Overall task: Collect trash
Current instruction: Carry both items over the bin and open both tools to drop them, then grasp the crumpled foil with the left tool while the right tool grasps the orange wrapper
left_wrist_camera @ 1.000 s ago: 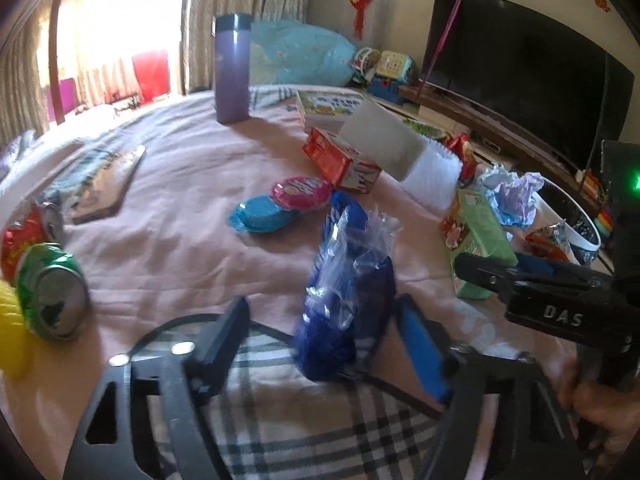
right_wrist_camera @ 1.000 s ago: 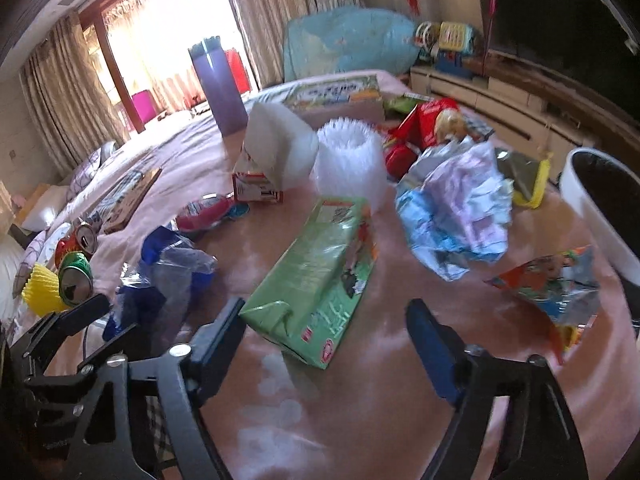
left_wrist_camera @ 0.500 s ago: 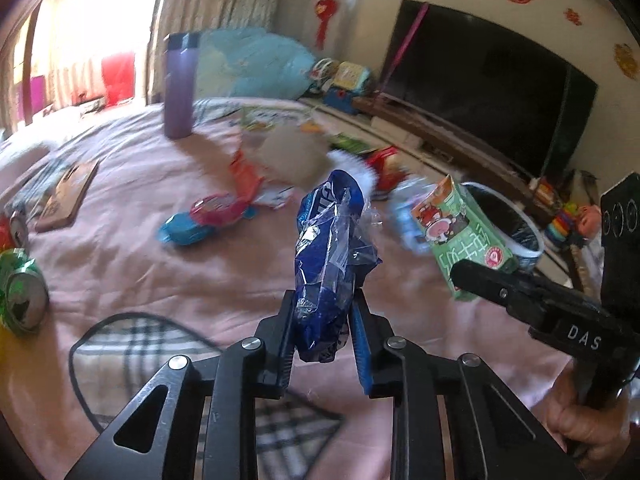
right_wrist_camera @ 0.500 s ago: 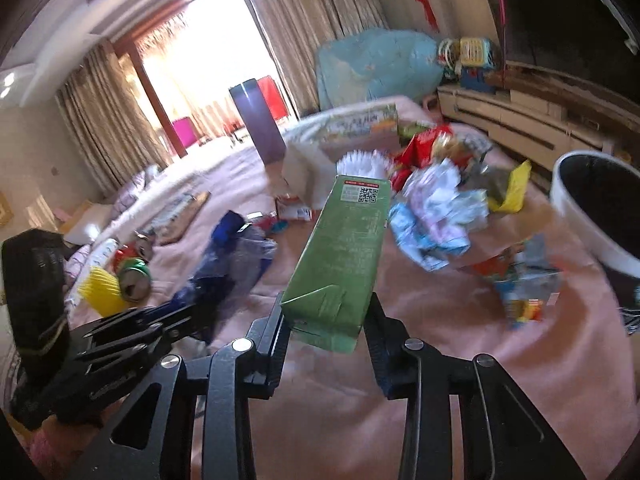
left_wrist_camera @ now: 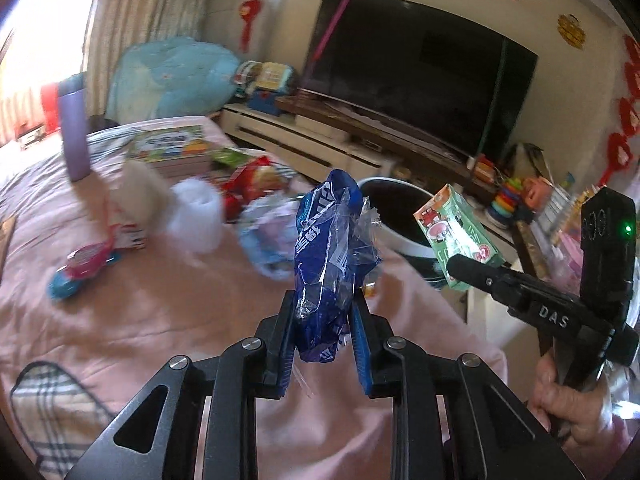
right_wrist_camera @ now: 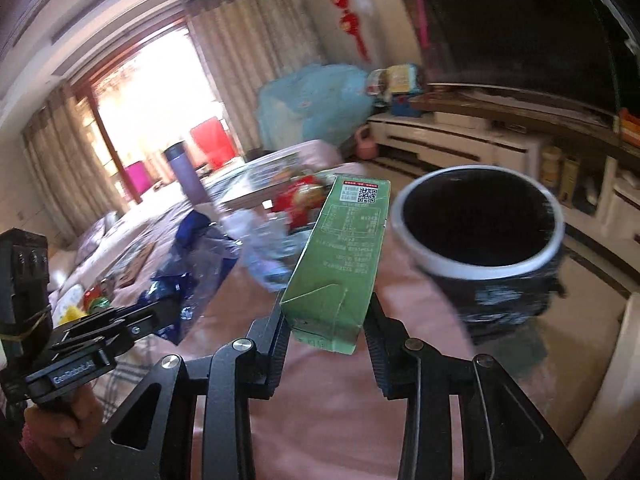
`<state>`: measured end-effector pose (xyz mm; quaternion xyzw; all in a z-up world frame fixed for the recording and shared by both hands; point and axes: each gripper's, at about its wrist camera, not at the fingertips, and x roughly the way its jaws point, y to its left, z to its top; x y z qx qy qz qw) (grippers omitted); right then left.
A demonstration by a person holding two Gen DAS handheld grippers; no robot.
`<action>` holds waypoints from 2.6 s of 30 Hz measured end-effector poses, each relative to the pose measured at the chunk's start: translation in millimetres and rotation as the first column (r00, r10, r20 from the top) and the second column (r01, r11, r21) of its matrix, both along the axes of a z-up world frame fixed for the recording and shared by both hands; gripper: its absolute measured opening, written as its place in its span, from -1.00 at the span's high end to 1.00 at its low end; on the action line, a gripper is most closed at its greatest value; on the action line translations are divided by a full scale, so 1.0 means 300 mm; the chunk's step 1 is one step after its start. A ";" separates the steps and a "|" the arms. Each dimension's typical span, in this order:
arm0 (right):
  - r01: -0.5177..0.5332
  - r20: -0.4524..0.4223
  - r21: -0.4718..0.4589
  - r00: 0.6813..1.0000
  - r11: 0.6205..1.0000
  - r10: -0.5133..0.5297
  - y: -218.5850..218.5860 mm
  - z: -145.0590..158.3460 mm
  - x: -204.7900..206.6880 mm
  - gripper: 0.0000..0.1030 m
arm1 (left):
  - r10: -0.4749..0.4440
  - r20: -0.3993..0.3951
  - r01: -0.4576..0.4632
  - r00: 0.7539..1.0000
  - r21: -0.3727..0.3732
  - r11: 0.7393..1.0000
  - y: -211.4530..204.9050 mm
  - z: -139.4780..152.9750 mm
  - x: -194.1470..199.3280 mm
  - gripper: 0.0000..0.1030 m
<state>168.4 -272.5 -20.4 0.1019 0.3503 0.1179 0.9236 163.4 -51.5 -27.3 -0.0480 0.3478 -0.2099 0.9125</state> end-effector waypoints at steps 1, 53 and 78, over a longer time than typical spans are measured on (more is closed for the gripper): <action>0.018 0.000 -0.004 1.000 1.000 -0.018 -0.033 0.003 0.006 0.30 | -0.009 -0.003 0.009 1.000 0.004 1.000 -0.006 -0.005 0.025 0.54; 0.161 -0.094 -0.055 0.982 0.985 -0.166 -0.440 -0.029 0.300 -0.32 | -0.096 -0.080 0.101 0.992 0.058 0.993 -0.482 0.004 0.562 -0.43; 0.039 -0.077 0.074 0.996 0.997 -0.033 -0.062 -0.078 0.069 -0.91 | 0.170 -0.118 -0.176 0.978 -0.036 0.984 0.060 -0.014 0.069 -0.46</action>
